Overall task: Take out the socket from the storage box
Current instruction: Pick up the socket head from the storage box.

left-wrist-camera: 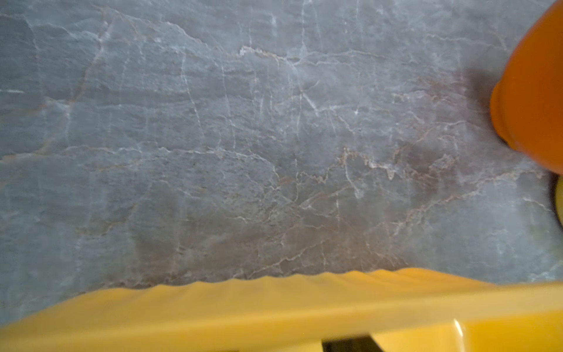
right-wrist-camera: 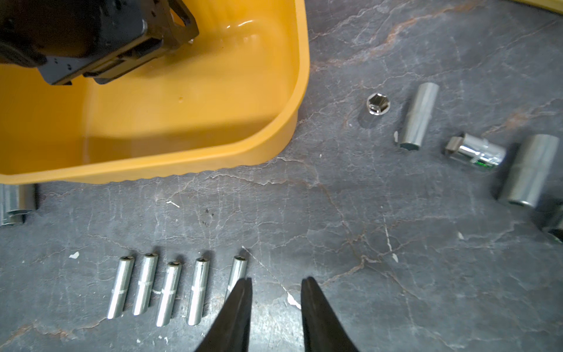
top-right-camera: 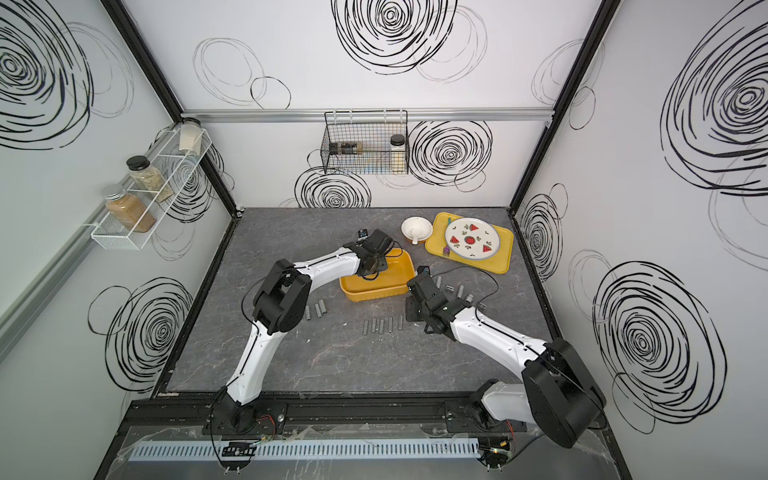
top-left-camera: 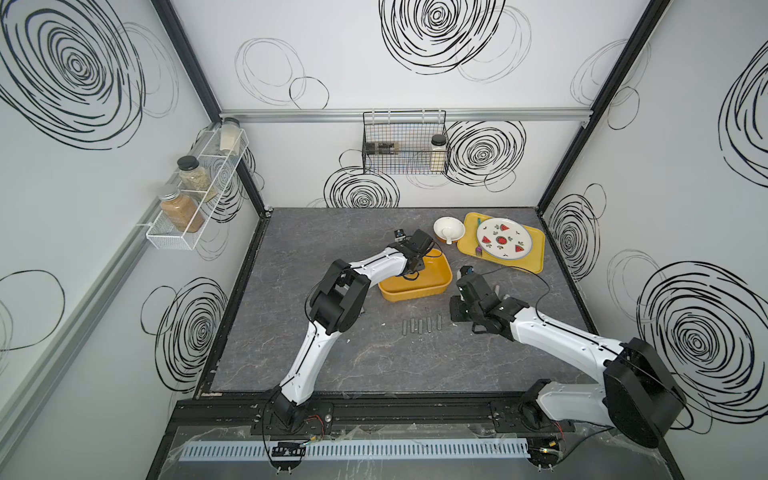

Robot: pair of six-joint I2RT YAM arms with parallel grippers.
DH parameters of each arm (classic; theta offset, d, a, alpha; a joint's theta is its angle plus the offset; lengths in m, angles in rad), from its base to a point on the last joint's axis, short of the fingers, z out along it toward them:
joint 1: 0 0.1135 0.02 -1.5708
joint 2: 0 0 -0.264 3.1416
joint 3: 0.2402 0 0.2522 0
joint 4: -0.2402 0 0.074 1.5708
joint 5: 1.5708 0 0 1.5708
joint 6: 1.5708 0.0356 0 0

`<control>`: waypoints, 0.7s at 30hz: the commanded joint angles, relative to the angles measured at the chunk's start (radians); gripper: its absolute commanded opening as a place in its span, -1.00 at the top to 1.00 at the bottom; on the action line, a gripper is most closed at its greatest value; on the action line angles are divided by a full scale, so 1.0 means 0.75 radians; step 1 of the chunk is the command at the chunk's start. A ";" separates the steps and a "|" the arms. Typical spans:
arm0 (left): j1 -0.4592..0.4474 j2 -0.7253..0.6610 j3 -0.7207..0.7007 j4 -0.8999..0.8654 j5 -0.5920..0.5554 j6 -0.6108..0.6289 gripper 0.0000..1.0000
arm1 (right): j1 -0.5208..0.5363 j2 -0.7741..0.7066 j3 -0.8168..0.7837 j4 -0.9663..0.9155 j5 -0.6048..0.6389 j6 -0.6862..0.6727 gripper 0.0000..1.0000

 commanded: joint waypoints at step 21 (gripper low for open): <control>0.028 -0.108 -0.271 0.070 0.006 0.041 -0.11 | -0.005 0.036 0.039 0.017 -0.034 -0.020 0.36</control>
